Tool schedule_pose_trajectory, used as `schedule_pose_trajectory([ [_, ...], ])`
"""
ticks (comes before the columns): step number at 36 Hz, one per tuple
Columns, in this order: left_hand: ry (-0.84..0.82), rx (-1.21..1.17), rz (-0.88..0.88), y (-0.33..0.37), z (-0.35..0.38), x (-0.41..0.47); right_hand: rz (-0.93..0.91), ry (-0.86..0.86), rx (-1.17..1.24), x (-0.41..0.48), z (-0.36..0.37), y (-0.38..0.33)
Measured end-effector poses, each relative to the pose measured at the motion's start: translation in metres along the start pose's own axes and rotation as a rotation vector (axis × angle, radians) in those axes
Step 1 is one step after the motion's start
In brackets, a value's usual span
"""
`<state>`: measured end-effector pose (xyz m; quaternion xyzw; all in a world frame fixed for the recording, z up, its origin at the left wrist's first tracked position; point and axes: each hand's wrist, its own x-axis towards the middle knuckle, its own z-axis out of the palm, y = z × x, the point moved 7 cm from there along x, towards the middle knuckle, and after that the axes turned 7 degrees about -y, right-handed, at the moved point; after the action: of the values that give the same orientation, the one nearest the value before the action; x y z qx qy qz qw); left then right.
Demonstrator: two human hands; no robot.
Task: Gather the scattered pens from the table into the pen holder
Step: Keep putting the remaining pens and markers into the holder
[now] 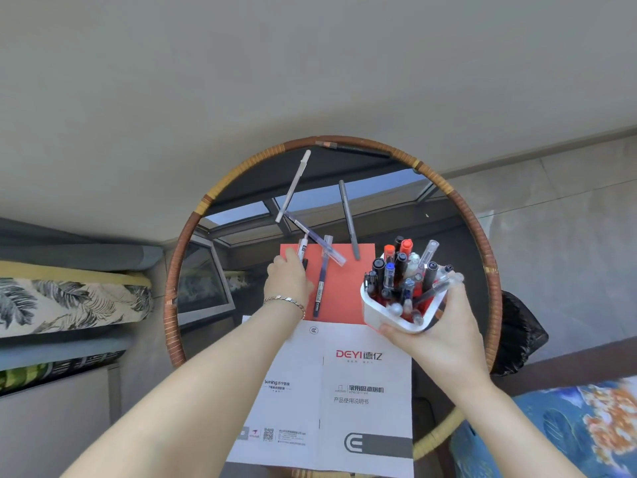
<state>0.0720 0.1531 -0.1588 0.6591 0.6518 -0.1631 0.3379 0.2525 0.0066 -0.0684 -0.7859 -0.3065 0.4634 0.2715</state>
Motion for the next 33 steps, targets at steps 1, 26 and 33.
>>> schedule_pose_trajectory([
  [1, -0.002, 0.004, -0.003, -0.001, 0.001, 0.002, -0.002, -0.004, -0.002, 0.000, 0.000, 0.000],
  [26, 0.398, -1.364, 0.793, 0.040, -0.149, -0.174, -0.052, -0.078, 0.015, -0.013, 0.034, -0.040],
  [33, 0.420, -1.304, 0.746, 0.042, -0.120, -0.170, -0.078, -0.081, 0.006, -0.014, 0.037, -0.043],
])
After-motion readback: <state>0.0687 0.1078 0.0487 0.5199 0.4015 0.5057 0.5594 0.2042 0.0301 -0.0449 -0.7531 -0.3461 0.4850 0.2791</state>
